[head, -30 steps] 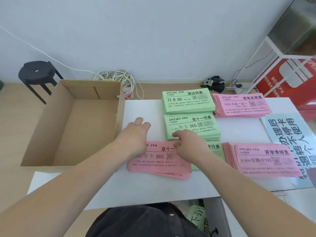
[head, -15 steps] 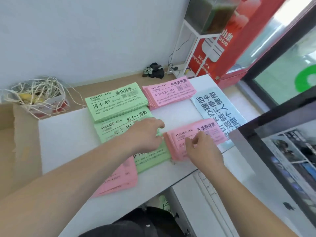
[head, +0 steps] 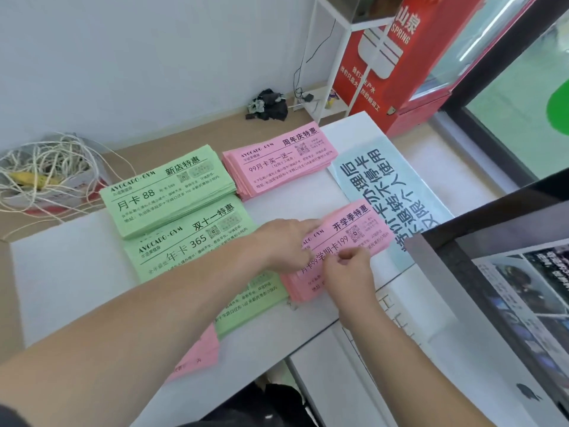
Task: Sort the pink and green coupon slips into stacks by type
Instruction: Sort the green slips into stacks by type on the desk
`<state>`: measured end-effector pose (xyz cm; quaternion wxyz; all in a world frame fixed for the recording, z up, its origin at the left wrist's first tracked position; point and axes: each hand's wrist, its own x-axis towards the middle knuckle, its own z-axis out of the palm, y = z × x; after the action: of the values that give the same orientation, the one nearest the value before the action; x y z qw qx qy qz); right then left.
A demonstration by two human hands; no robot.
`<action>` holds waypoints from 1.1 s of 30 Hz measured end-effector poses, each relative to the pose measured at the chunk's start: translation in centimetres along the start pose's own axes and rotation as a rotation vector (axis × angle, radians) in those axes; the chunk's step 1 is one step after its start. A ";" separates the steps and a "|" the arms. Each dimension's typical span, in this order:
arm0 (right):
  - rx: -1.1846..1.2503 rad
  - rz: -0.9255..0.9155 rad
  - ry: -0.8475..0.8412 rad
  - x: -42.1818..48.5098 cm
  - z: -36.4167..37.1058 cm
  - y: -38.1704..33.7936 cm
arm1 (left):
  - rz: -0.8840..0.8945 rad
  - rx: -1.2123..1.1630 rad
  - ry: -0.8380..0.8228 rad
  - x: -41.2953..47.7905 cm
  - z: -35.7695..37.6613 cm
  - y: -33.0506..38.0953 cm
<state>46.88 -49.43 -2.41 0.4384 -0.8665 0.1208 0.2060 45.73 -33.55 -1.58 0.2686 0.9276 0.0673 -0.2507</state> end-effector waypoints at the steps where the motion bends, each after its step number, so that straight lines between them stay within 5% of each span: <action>1: 0.022 0.011 0.005 0.2 0.1 -0.4 | -0.004 -0.006 0.002 0.1 0.0 0.0; 18: 0.143 0.047 -0.073 3.8 3.3 -6.0 | -0.114 -0.039 0.015 2.7 -4.3 -2.2; 28: 0.168 0.121 -0.151 0.6 1.6 -6.2 | -0.038 0.126 0.404 -0.5 -3.8 -1.4; 33: 0.028 0.018 -0.300 -2.0 2.0 -5.5 | 0.025 0.262 0.390 -4.7 -1.5 -2.5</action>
<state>46.71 -44.53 1.32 0.4617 -0.8185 0.0645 0.3356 41.61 -30.60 0.70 0.1311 0.9862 0.0733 -0.0700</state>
